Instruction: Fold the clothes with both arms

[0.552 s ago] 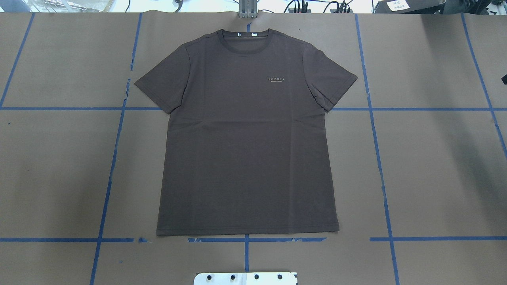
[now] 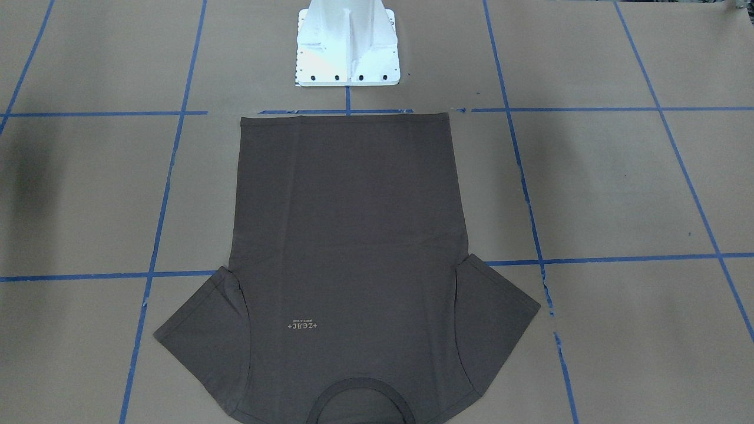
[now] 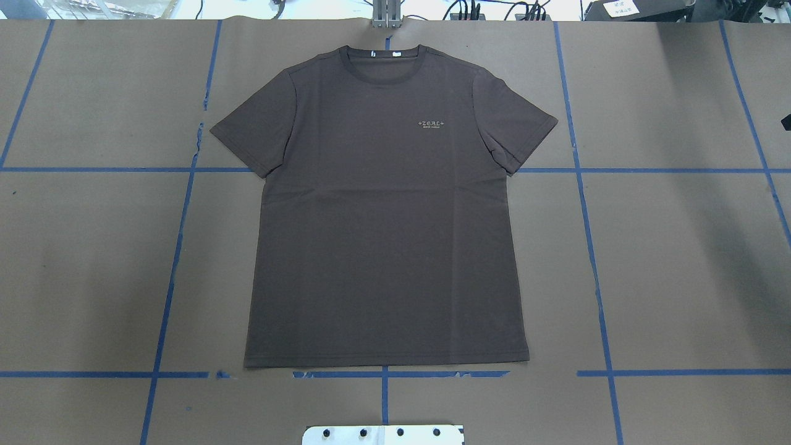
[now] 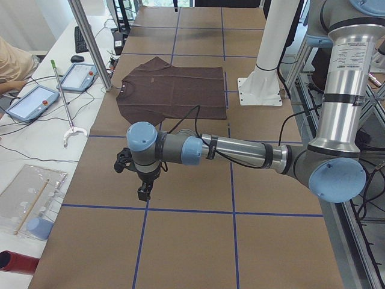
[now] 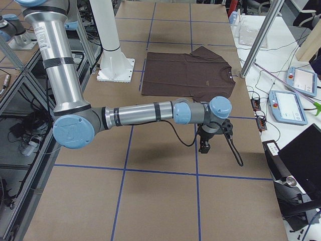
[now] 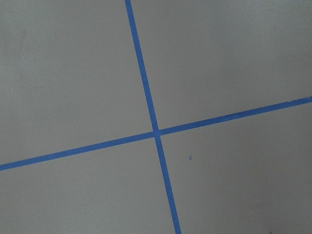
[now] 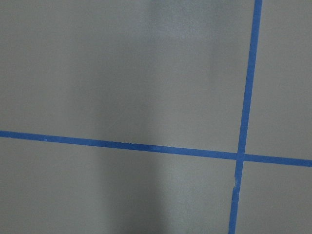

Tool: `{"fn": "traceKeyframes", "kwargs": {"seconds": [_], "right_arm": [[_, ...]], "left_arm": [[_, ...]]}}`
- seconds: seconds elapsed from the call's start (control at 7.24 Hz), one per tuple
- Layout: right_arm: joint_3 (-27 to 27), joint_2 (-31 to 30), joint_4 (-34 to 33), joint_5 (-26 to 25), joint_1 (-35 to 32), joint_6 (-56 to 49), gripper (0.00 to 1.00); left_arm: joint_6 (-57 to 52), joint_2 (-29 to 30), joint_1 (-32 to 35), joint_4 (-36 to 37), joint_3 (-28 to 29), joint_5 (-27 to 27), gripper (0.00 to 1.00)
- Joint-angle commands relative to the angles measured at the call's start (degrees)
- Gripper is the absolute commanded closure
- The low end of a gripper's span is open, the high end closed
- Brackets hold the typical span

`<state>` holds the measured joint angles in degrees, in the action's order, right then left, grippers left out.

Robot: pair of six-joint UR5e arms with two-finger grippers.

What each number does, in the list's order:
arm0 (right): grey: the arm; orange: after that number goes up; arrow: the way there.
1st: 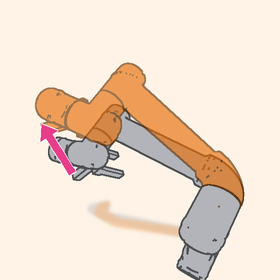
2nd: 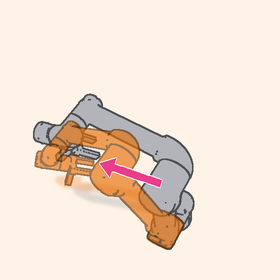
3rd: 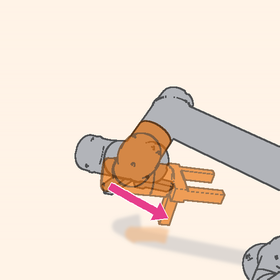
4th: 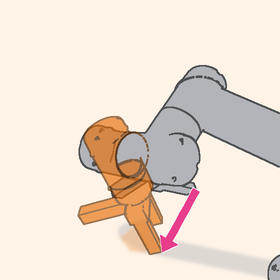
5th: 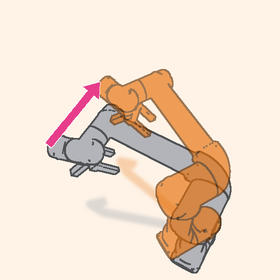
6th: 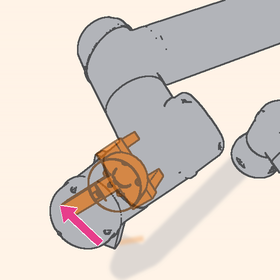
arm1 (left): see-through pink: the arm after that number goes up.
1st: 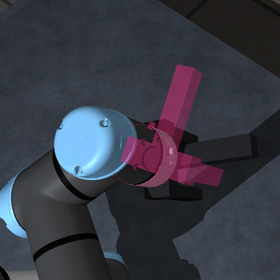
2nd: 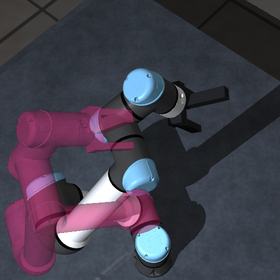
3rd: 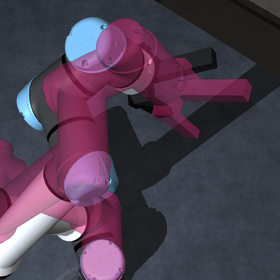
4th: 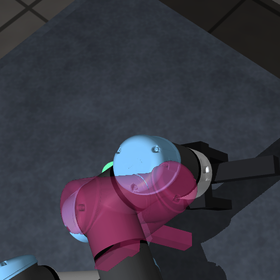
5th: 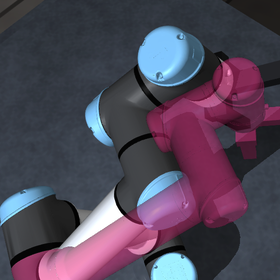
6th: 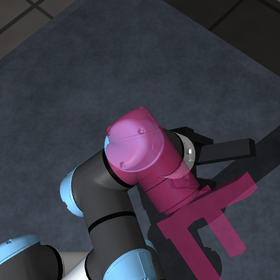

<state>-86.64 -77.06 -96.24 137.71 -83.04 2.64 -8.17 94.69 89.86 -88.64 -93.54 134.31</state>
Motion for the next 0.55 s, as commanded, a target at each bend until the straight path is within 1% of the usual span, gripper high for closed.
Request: {"fn": "traceKeyframes", "kwargs": {"seconds": [0.0, 0.14, 0.28, 0.41], "right_arm": [[-1.34, -0.54, 0.00, 0.53, 0.08, 0.61, 0.00], [-1.43, -0.28, 0.09, 2.28, 1.12, 0.70, 0.00], [-2.47, 0.42, 0.70, 3.17, 4.44, 0.88, 0.00], [-2.83, 0.42, 8.45, 3.17, 6.91, 6.01, 0.00]], "left_arm": [[1.13, 1.02, -0.91, -2.22, 0.72, -0.45, 0.00], [6.80, 4.42, -3.87, -1.98, 2.29, -1.06, 0.00], [8.77, 4.71, -4.07, -2.84, 2.05, -0.54, 0.00], [9.31, 4.72, -4.08, -2.85, 1.87, -0.45, 0.00]]}}
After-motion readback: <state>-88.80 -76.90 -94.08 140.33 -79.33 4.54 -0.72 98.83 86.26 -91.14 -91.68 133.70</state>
